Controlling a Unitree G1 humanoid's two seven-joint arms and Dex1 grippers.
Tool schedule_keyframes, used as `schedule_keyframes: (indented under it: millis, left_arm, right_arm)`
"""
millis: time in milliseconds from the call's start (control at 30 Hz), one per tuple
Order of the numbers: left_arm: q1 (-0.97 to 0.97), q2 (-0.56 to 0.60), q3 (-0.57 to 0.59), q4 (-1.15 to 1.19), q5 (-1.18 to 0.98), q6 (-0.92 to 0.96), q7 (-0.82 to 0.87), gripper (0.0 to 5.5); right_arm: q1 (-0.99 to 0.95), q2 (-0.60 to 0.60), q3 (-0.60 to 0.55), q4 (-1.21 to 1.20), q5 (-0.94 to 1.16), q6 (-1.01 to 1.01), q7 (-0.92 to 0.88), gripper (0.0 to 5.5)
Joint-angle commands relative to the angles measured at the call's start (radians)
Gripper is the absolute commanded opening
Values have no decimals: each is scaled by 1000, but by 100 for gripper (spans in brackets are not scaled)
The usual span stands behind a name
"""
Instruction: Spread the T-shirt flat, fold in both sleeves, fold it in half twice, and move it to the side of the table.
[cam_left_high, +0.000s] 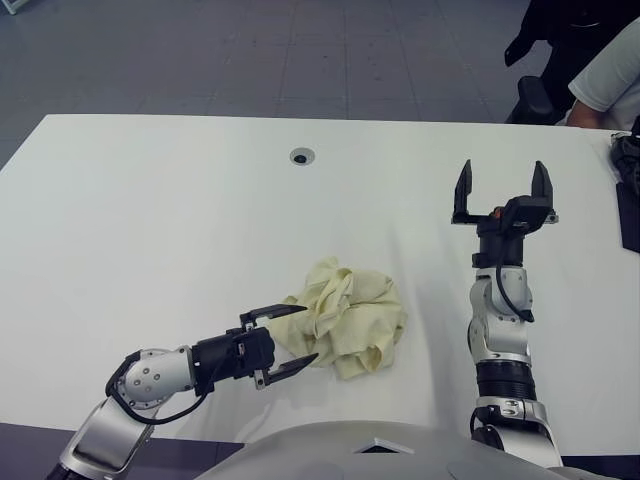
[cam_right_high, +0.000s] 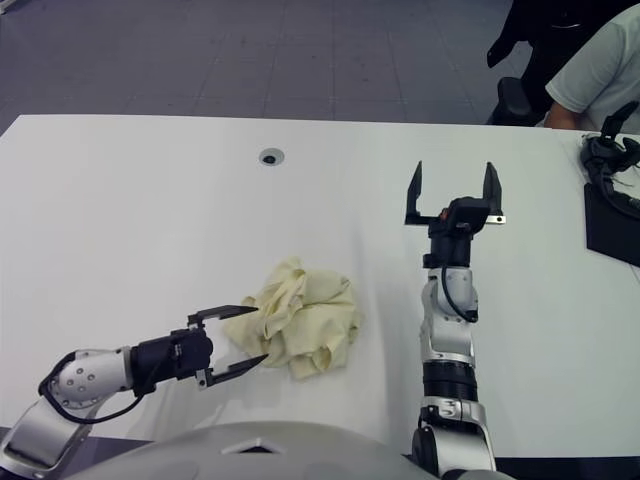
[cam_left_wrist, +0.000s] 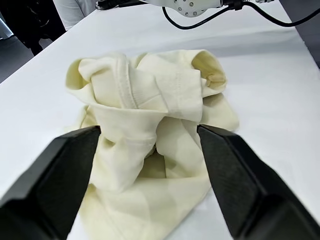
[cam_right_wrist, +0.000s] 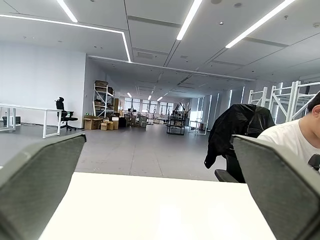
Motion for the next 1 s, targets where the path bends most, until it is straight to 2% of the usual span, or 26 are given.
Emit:
schedule_keyframes:
  millis: [33,333,600,800,1000]
  left_arm:
    - [-20,-15,-26,13,33,-1,8,281]
    - [-87,-48,-90,65,131,-21,32,141]
    - [-87,-43,-64,66,120,-36,48,10]
    - [-113,-53,80,-3,-73,-16,56,3]
    - [-199,-49,277,-95,-330,93,119,3]
  right_arm:
    - [13,0,-3,-21,9,15,-1,540]
    - [21,4,-2,-22,11,13,-1,540]
    - [18,2,2,-19,12,9,2,540]
    - [18,-34,60,-20,-9,-16,88,540]
    - [9,-136,140,-88,64,-4,314,540]
